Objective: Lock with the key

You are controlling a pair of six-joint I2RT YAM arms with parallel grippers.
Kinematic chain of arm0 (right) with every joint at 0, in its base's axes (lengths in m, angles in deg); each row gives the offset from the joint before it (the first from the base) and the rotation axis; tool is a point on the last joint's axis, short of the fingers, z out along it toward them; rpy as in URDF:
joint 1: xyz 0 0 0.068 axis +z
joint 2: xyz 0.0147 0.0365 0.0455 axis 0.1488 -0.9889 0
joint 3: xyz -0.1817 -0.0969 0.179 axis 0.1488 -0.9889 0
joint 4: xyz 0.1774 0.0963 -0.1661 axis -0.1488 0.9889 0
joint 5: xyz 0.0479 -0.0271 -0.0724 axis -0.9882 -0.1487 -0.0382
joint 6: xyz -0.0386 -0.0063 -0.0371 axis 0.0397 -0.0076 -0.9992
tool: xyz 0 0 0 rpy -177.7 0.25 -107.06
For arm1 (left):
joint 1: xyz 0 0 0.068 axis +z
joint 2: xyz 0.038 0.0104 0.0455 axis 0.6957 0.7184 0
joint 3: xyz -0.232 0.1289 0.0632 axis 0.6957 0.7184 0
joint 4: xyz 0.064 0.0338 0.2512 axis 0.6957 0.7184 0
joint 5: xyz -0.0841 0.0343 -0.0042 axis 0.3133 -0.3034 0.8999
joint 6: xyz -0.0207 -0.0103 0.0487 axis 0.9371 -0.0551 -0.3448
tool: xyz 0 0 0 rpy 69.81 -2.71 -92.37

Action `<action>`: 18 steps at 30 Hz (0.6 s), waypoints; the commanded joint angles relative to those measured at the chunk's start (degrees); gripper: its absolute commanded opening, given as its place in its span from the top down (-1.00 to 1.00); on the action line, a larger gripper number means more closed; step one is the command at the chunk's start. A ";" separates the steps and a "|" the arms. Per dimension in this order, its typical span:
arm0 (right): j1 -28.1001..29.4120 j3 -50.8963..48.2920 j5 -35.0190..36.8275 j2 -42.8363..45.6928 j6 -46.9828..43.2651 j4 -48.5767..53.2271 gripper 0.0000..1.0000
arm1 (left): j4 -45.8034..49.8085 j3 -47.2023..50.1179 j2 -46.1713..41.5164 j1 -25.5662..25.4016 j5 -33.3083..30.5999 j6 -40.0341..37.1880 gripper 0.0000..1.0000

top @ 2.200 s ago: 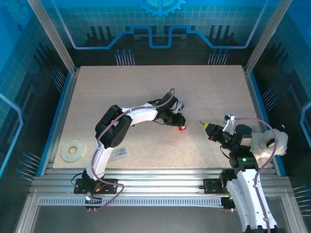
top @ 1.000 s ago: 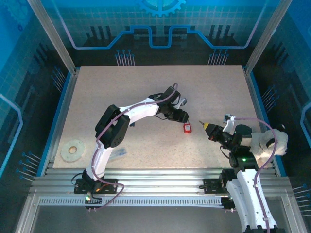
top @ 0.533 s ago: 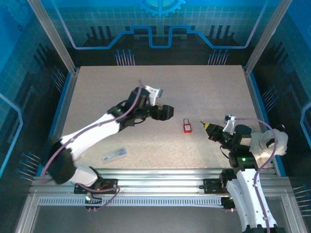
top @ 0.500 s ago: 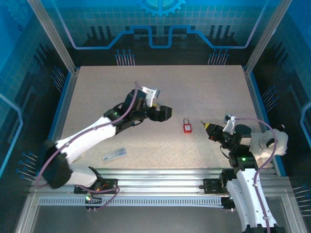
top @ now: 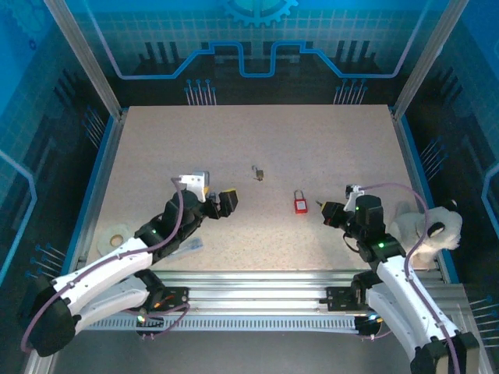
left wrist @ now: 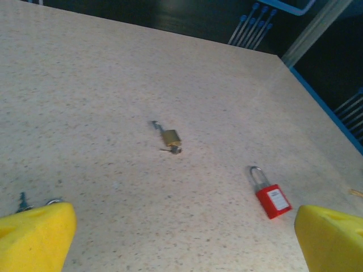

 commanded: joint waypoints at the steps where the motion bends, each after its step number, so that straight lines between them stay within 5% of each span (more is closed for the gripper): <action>1: 2.50 2.06 8.28 -1.60 1.05 -0.70 1.00 | -5.95 3.13 -0.68 -0.31 -5.41 0.30 -0.98; 18: 7.79 -0.89 19.93 -18.96 11.86 -16.13 1.00 | -8.27 6.99 -1.27 -0.31 -6.90 0.32 -0.99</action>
